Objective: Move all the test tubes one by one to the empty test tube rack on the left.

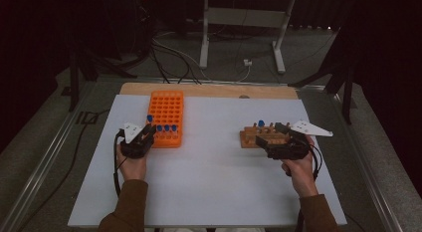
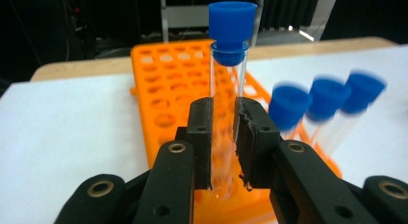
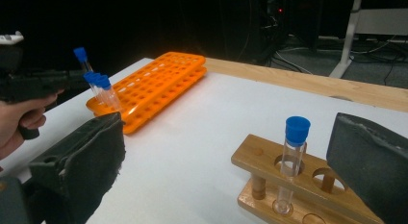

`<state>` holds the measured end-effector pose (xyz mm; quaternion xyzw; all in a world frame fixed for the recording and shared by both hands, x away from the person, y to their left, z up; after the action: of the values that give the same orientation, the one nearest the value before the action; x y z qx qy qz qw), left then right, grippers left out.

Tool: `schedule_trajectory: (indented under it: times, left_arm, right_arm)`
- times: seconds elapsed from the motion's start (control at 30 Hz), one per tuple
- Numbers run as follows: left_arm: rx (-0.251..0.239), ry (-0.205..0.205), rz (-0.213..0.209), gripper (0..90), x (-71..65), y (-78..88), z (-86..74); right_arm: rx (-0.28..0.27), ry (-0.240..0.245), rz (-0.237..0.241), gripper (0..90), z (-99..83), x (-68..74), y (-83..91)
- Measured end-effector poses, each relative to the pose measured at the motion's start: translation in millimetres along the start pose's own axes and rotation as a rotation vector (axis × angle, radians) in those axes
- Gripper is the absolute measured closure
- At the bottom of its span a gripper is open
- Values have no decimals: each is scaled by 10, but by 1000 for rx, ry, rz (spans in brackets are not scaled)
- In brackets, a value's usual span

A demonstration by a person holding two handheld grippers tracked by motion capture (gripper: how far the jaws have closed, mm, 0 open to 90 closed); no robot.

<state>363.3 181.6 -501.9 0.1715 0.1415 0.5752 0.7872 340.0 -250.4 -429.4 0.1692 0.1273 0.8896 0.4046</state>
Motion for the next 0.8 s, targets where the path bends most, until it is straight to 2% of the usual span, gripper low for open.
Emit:
schedule_trajectory:
  times: [0.07, 0.13, 0.27, 0.47, 0.6, 0.8]
  left_arm:
    - [23, -19, 1, 781, -16, -9, -48]
    - [36, -23, -1, 782, -17, -19, -78]
    - [57, -30, -4, 786, -25, -25, -78]
    - [120, -64, 2, 787, -41, -62, -111]
    - [130, -70, 9, 788, -52, -71, -117]
    - [136, -54, 1, 785, -36, -64, -115]
  right_arm:
    - [1, 0, 0, 0, -1, 2, -1]
    - [1, 1, 1, 0, -2, 3, -5]
    - [4, 4, 3, 0, -6, 8, -10]
    - [7, 2, 4, 0, -13, 7, -17]
    - [6, 3, 5, 0, -11, 7, -15]
    - [6, 3, 6, 0, -10, 9, -12]
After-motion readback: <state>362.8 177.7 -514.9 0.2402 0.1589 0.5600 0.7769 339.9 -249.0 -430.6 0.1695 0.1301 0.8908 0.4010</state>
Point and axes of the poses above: each handheld gripper's, and its own axes: y roughly backward along the jaws, z roughly out of its top, x roughly to its left, the point moved 3 cm from there along -y, roughly forward along the jaws, and after that the axes turned 2 degrees about x, right-handed, at the moved point
